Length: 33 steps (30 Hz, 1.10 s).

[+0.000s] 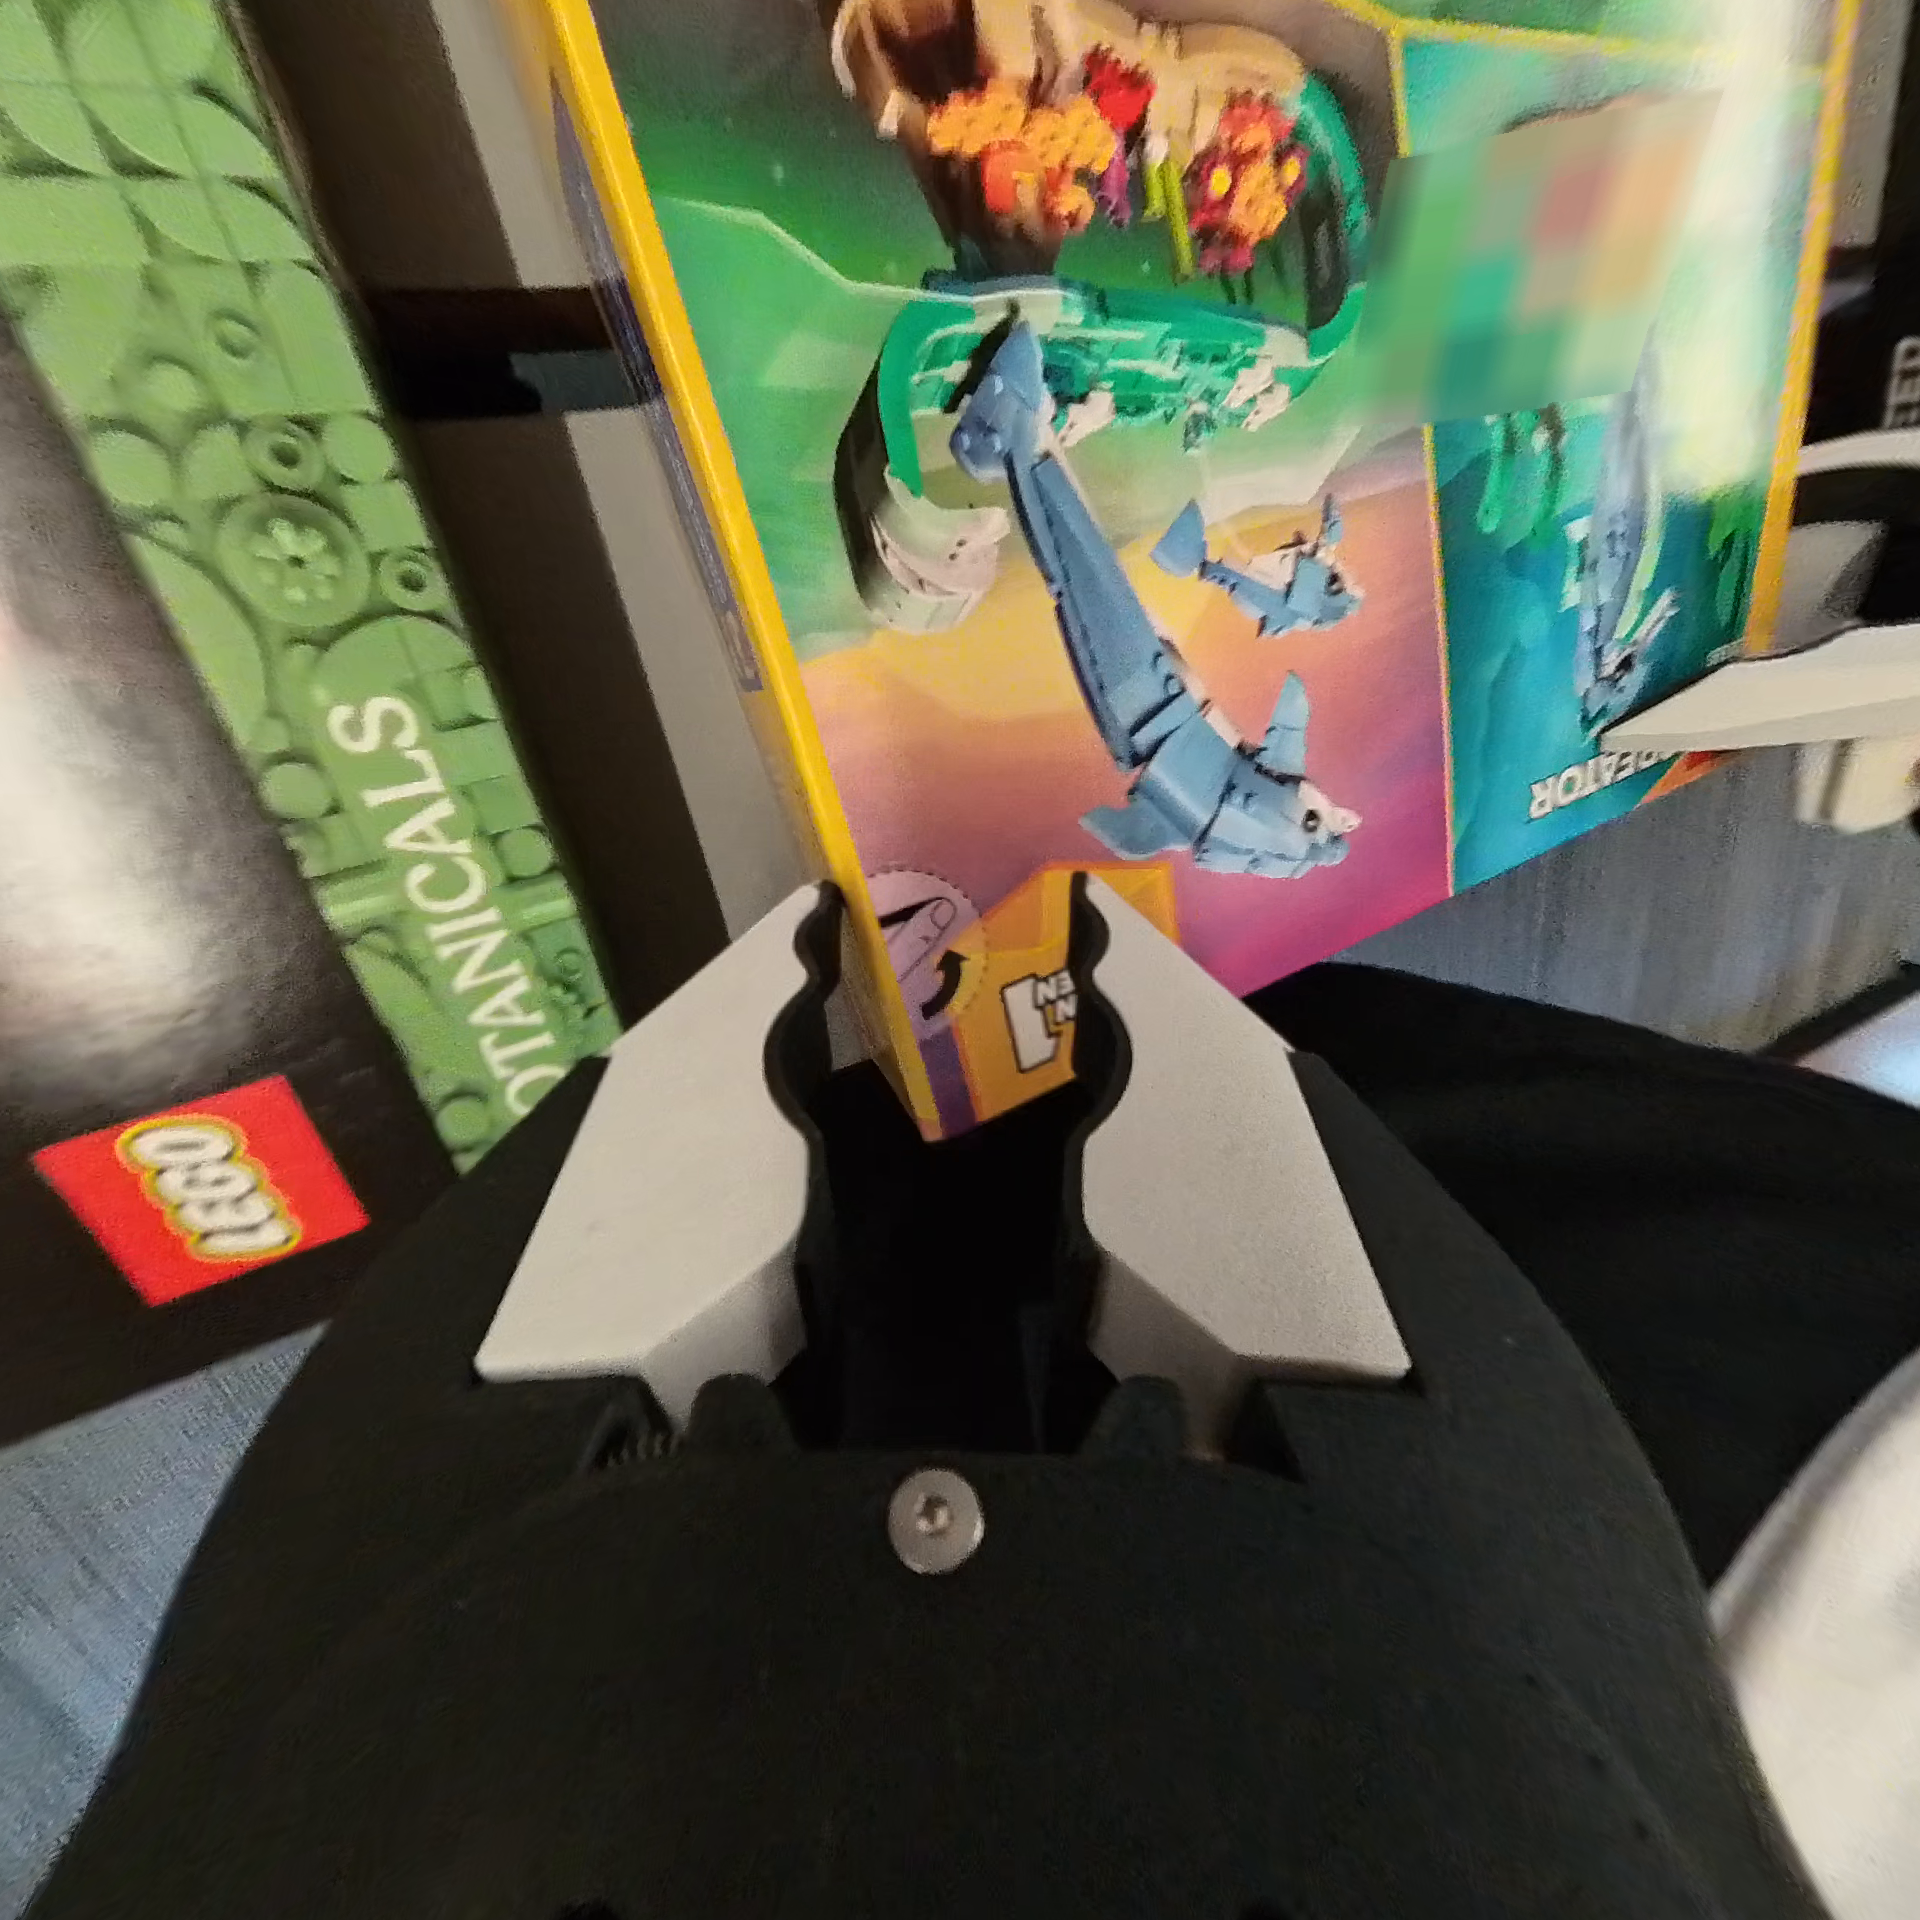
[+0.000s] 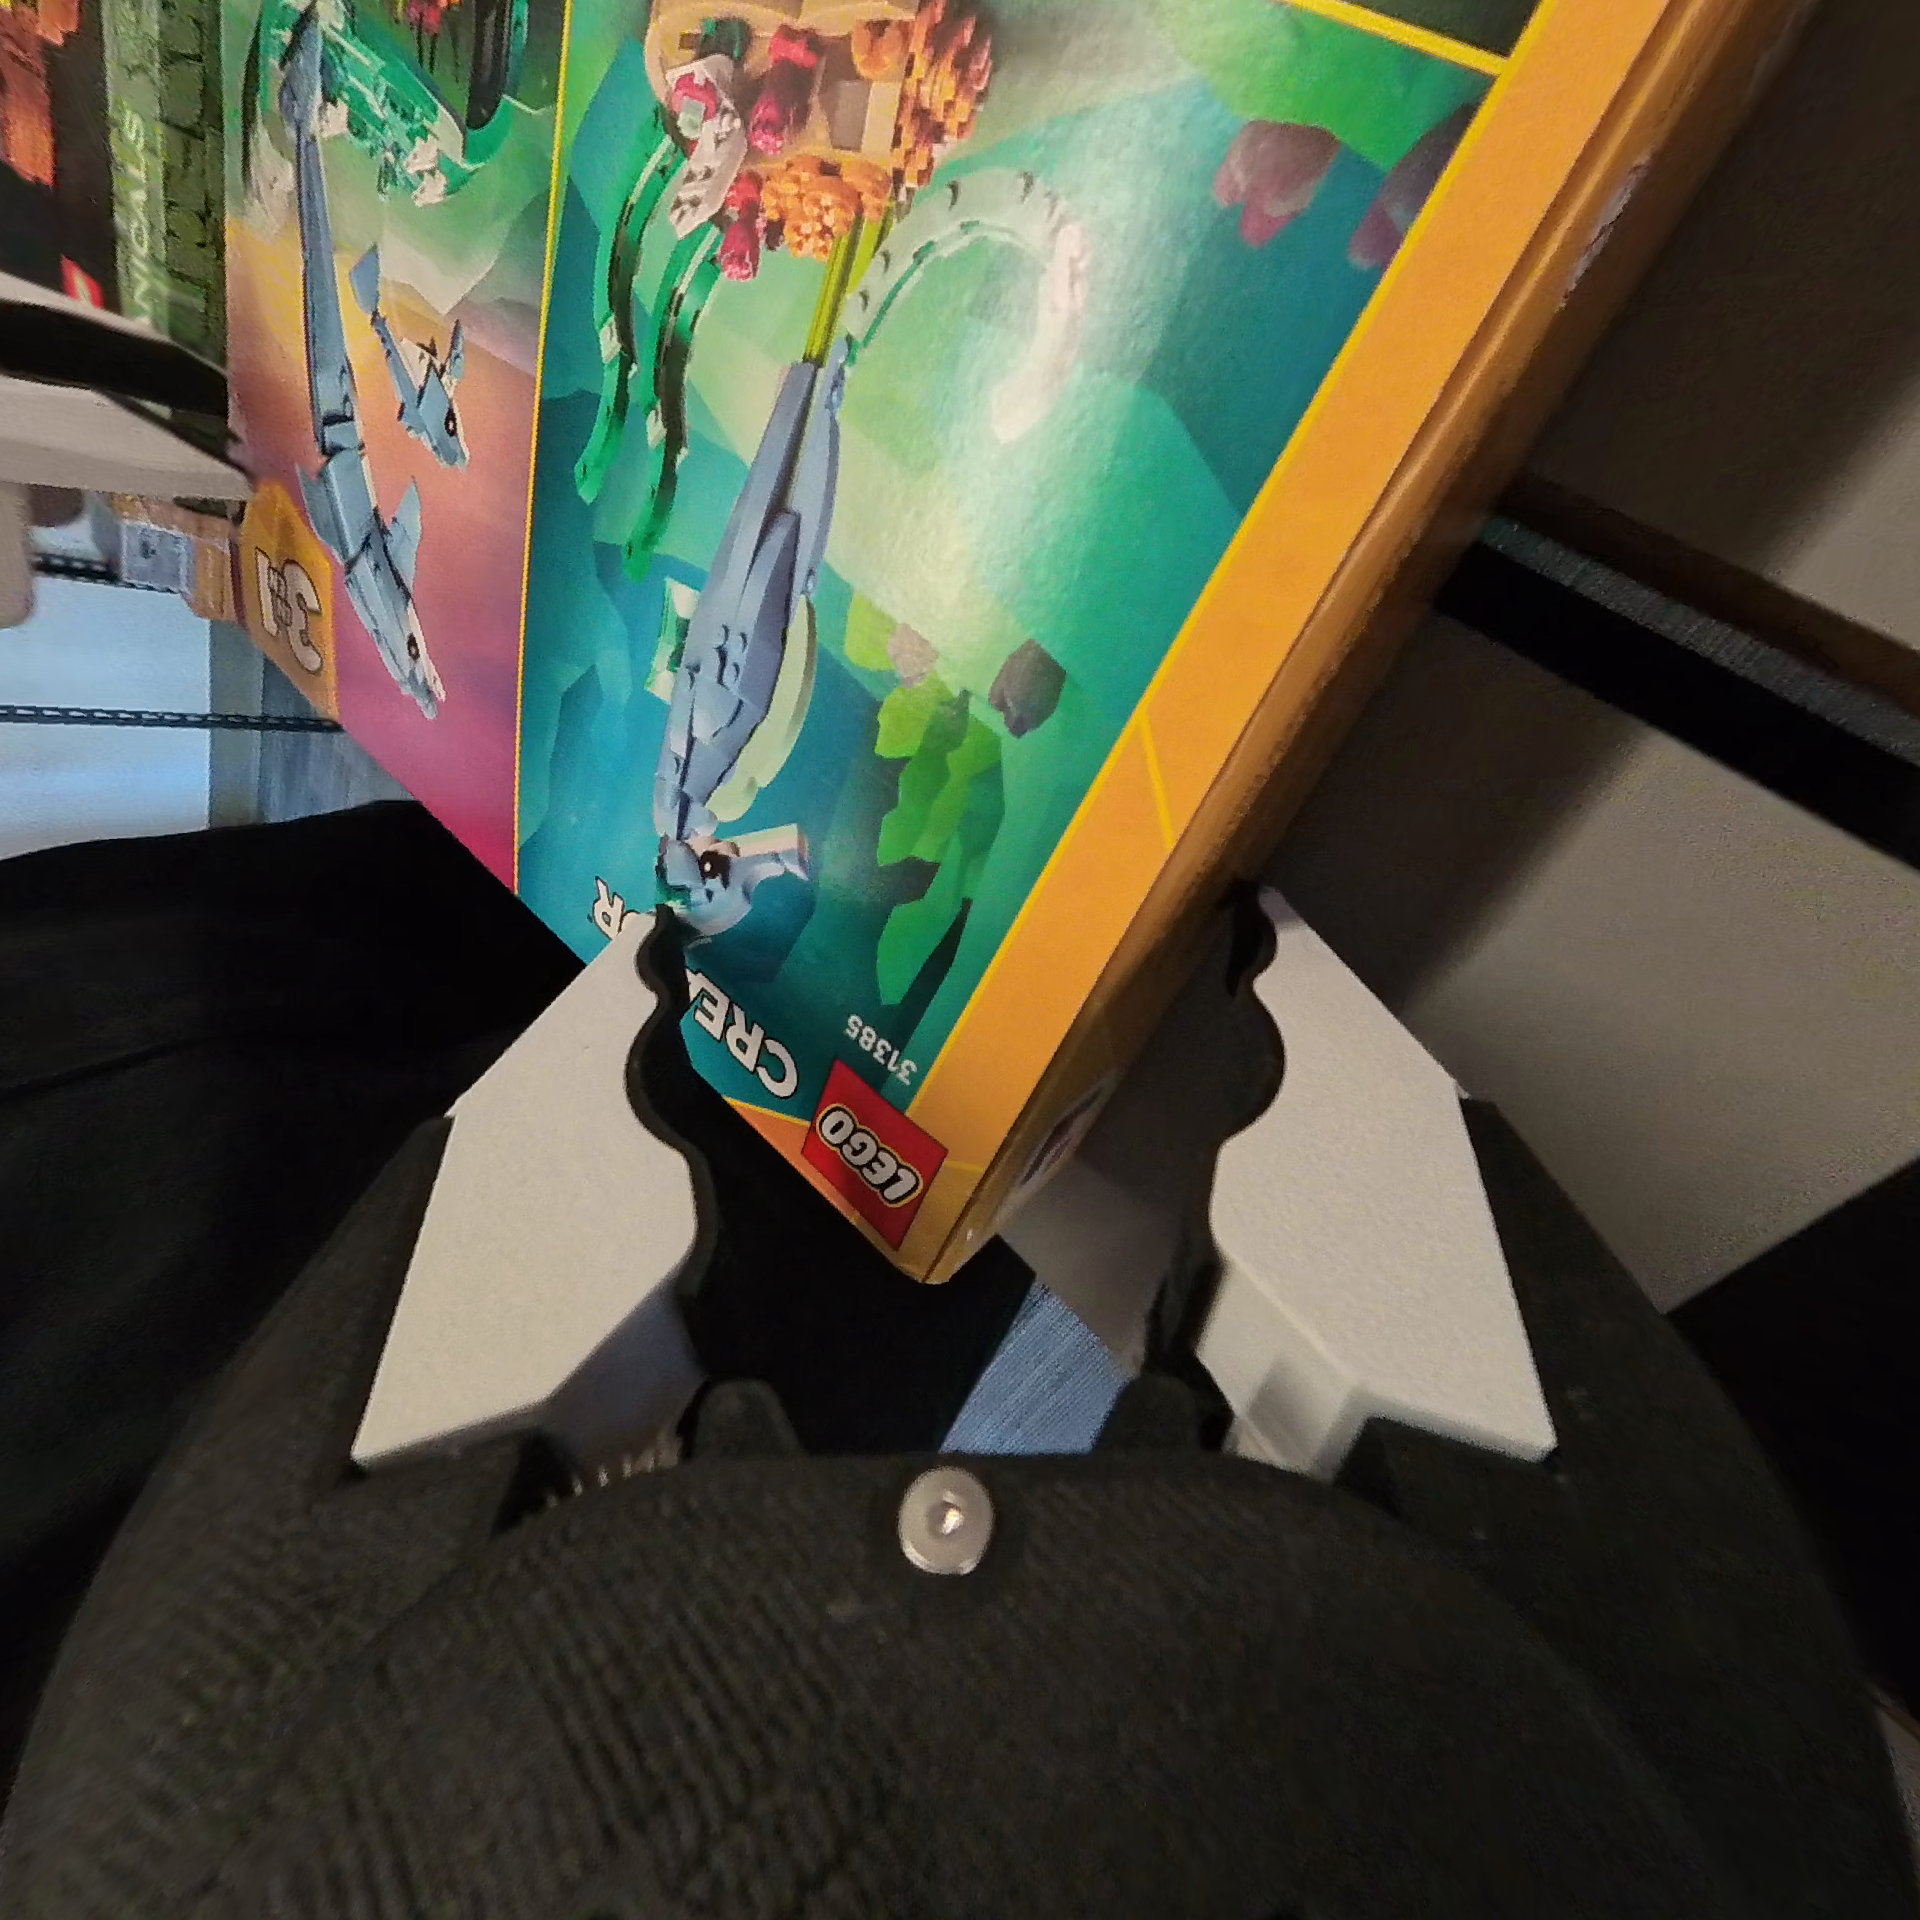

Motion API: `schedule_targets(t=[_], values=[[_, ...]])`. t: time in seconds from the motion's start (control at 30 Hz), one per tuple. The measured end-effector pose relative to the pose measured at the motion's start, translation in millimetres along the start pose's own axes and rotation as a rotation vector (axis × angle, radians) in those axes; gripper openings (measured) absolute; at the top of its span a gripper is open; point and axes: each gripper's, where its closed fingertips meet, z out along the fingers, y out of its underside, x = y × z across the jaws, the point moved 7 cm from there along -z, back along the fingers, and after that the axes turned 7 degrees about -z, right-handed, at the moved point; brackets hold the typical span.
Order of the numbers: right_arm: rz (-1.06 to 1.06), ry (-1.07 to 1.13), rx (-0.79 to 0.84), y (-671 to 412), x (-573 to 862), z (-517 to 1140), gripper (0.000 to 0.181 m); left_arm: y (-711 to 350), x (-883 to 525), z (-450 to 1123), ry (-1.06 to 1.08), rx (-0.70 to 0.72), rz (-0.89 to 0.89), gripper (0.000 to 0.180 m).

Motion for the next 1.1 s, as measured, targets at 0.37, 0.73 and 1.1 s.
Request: schedule_targets(t=[0.37, 0.73, 1.1], values=[[0.028, 0.031, 0.087, 1.5, -22.4, 16.6, 0.106, -17.8, 21.9, -4.7, 0.088, 0.059, 0.413, 0.055], [-0.028, 0.208, 0.234, 4.8, -38.4, -11.9, 0.112, -3.0, 19.3, 2.0, 0.111, 0.107, 0.432, 0.050], [0.046, 0.526, 0.612, 115.4, 42.2, -203.4, 0.106, -30.5, 122.1, 2.6, 0.109, 0.339, 0.347, 0.053]])
